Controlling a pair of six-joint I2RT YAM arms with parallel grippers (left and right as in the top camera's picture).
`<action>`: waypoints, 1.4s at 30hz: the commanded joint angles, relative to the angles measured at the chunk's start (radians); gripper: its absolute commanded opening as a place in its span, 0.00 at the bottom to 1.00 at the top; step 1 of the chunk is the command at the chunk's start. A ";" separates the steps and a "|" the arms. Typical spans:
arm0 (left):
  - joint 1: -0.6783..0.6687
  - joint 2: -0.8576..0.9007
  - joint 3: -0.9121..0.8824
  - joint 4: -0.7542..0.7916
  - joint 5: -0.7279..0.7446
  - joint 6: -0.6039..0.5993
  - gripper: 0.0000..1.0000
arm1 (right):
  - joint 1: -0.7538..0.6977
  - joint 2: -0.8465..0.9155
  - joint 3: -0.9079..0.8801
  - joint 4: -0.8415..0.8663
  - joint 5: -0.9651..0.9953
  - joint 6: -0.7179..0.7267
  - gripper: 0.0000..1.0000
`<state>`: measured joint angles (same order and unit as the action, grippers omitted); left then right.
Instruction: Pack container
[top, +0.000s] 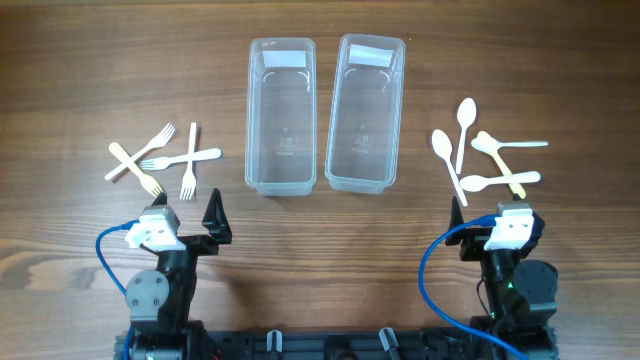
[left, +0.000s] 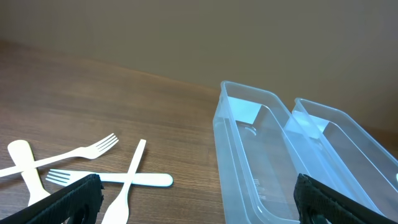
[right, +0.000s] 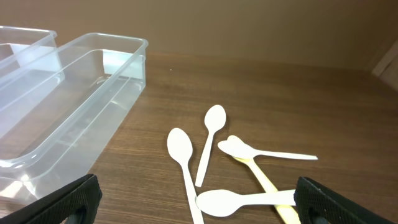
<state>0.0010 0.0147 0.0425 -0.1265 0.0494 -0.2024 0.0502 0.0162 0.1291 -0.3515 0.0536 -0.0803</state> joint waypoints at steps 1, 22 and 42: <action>-0.006 -0.010 -0.013 0.003 -0.010 0.019 1.00 | -0.005 -0.005 -0.006 0.003 0.017 0.002 1.00; -0.005 -0.010 -0.013 0.004 -0.010 0.019 1.00 | -0.005 -0.005 -0.006 0.004 0.017 0.002 1.00; -0.005 -0.010 -0.013 0.004 -0.010 0.019 1.00 | -0.005 0.168 0.168 0.133 0.113 0.184 1.00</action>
<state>0.0010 0.0147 0.0425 -0.1265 0.0494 -0.2024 0.0502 0.0776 0.1650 -0.2382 0.0711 0.0608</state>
